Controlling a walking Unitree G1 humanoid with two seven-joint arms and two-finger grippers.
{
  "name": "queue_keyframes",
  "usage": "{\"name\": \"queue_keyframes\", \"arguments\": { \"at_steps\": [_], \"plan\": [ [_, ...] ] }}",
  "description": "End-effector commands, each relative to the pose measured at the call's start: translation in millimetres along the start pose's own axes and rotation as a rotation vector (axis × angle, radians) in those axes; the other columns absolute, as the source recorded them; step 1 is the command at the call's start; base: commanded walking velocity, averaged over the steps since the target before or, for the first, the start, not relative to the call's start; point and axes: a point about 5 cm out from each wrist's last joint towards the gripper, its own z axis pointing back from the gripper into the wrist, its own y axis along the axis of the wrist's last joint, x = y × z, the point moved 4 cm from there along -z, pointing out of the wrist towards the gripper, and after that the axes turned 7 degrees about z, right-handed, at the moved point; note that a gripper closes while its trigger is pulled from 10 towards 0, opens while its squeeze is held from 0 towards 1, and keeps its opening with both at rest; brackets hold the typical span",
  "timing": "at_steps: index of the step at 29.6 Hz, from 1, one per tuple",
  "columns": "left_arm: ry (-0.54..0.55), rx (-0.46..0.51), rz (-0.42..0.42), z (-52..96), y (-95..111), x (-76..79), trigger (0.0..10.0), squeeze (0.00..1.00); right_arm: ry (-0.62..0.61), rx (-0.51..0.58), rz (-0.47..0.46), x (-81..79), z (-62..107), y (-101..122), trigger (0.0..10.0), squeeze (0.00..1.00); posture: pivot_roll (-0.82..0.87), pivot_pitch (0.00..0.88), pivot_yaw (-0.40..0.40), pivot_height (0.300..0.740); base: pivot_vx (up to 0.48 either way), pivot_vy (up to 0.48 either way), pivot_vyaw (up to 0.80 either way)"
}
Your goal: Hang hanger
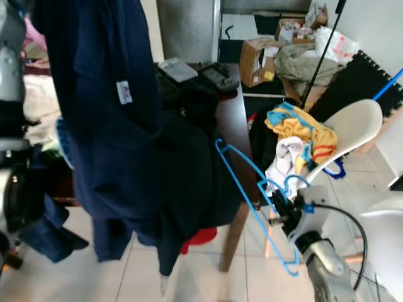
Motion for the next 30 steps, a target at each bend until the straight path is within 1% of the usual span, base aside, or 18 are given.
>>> {"name": "queue_keyframes", "arguments": {
  "at_steps": [1, 2, 3, 4, 5, 6, 8, 10, 11, 14, 15, 16, 20, 23, 24, 25, 26, 30],
  "plan": [
    [0.037, -0.095, -0.010, 8.3, -27, -7.3, 10.0, 0.00, -0.017, -0.077, 0.001, -0.8, 4.6, -16, 10.0, 0.00, 0.07, 0.148, -0.016, 0.740, 0.469, 0.000, 0.00],
    [0.037, -0.095, -0.010, 8.3, -27, -7.3, 10.0, 0.00, -0.017, -0.077, 0.001, -0.8, 4.6, -16, 10.0, 0.00, 0.07, 0.148, -0.016, 0.740, 0.469, 0.000, 0.00],
    [-0.015, -0.168, 0.024, 18.0, -51, 8.9, 10.0, 0.00, -0.022, -0.081, 0.002, -0.2, 4.8, -17, 10.0, 0.00, 0.07, 0.148, -0.017, 0.740, 0.364, 0.000, 0.00],
    [-0.015, -0.168, 0.024, 18.0, -51, 8.9, 10.0, 0.00, -0.022, -0.081, 0.002, -0.2, 4.8, -17, 10.0, 0.00, 0.07, 0.148, -0.017, 0.740, 0.364, 0.000, 0.00],
    [-0.070, -0.254, 0.076, 31.7, -78, 28.9, 10.0, 0.00, -0.026, -0.086, 0.006, 0.6, 4.9, -18, 10.0, 0.00, 0.07, 0.153, -0.017, 0.740, 0.000, 0.000, 0.00],
    [-0.149, -0.407, 0.160, 63.7, -123, 63.4, 10.0, 0.00, -0.032, -0.090, 0.009, 1.5, 5.3, -18, 10.0, 0.00, 0.07, 0.155, -0.018, 0.740, 0.000, 0.000, 0.00],
    [-0.149, -0.407, 0.160, 63.7, -123, 63.4, 10.0, 0.00, -0.032, -0.090, 0.009, 1.5, 5.3, -18, 10.0, 0.00, 0.07, 0.155, -0.018, 0.740, 0.000, 0.000, 0.00],
    [-0.214, -0.519, 0.196, 95.8, -154, 90.1, 10.0, 0.00, -0.030, -0.096, 0.011, 0.6, 5.4, -19, 10.0, 0.00, 0.07, 0.159, -0.020, 0.740, 0.000, 0.000, 0.00],
    [-0.214, -0.519, 0.196, 95.8, -154, 90.1, 10.0, 0.00, -0.030, -0.096, 0.011, 0.6, 5.4, -19, 10.0, 0.00, 0.07, 0.159, -0.020, 0.740, 0.000, 0.000, 0.00],
    [-0.297, -0.589, 0.240, 118.9, -168, 112.4, 10.0, 0.00, -0.029, -0.103, 0.016, -0.6, 5.2, -21, 10.0, 0.00, 0.07, 0.159, -0.020, 0.740, 0.000, 0.000, 0.00],
    [-0.297, -0.589, 0.240, 118.9, -168, 112.4, 10.0, 0.00, -0.029, -0.103, 0.016, -0.6, 5.2, -21, 10.0, 0.00, 0.07, 0.159, -0.020, 0.740, 0.000, 0.000, 0.00],
    [-0.351, -0.595, 0.254, 125.5, -167, 123.2, 10.0, 0.00, -0.038, -0.107, 0.019, 0.8, 5.7, -22, 10.0, 0.00, 0.08, 0.163, -0.021, 0.740, 0.000, 0.000, 0.00],
    [-0.479, -0.577, 0.216, 138.3, -163, 141.9, 10.0, 0.00, -0.062, -0.115, 0.030, 4.5, 5.2, -23, 10.0, 0.00, 0.08, 0.163, -0.023, 0.740, 0.000, 0.000, 0.00],
    [-0.525, -0.567, 0.197, 142.8, -160, 147.6, 10.0, 0.00, -0.070, -0.116, 0.034, 5.6, 4.8, -24, 10.0, 0.00, 0.08, 0.163, -0.023, 0.740, 0.000, 0.000, 0.00],
    [-0.540, -0.574, 0.173, 146.2, -161, 147.7, 10.0, 0.76, -0.076, -0.116, 0.036, 6.5, 3.9, -23, 10.0, 0.00, 0.08, 0.159, -0.022, 0.740, 0.000, 0.000, 0.00],
    [-0.540, -0.574, 0.173, 146.2, -161, 147.7, 10.0, 0.76, -0.076, -0.116, 0.036, 6.5, 3.9, -23, 10.0, 0.00, 0.08, 0.159, -0.022, 0.740, 0.000, 0.000, 0.00],
    [-0.544, -0.593, 0.141, 148.9, -165, 144.0, 10.0, 1.00, -0.080, -0.114, 0.037, 7.4, 3.5, -22, 10.0, 0.00, 0.08, 0.160, -0.020, 0.740, 0.000, 0.000, 0.00],
    [-0.502, -0.667, -0.168, 153.2, -185, 103.4, 10.0, 1.00, -0.080, -0.092, 0.023, 8.5, 3.3, -16, 10.0, 0.00, 0.07, 0.153, -0.015, 0.740, 0.000, 0.000, 0.00]
  ]
}}
